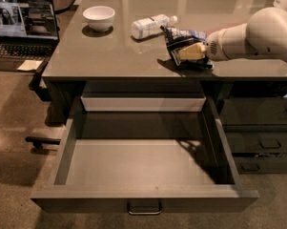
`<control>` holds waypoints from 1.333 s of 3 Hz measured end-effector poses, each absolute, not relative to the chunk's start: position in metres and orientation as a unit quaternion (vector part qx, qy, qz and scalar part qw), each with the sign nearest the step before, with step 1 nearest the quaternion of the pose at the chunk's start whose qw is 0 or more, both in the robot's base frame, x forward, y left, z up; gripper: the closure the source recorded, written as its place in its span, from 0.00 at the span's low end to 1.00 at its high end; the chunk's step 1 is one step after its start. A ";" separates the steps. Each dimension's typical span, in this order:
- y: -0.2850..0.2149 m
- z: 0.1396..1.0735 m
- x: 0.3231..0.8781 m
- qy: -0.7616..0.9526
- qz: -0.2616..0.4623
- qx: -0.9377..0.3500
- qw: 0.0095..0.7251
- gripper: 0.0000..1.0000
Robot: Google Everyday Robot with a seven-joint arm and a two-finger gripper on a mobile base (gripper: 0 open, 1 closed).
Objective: Pick blue chip bag from top drawer and place on counter
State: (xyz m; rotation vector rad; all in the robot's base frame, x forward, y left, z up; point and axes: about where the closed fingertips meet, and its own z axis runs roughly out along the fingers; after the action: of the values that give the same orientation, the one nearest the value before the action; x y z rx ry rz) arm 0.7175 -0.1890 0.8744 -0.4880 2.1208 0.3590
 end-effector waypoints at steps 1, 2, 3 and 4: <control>-0.167 0.870 0.737 0.847 0.158 -0.228 0.453 1.00; -0.146 0.869 0.753 0.836 0.167 -0.255 0.457 1.00; -0.132 0.868 0.761 0.827 0.173 -0.275 0.459 0.82; -0.126 0.867 0.763 0.821 0.178 -0.288 0.459 0.58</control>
Offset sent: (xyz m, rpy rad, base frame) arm 0.0530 0.0624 -0.0038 -0.0117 -0.0697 0.1904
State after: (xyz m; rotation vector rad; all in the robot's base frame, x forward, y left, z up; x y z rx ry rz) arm 0.7633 -0.1260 0.8672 -0.7082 2.0220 0.4387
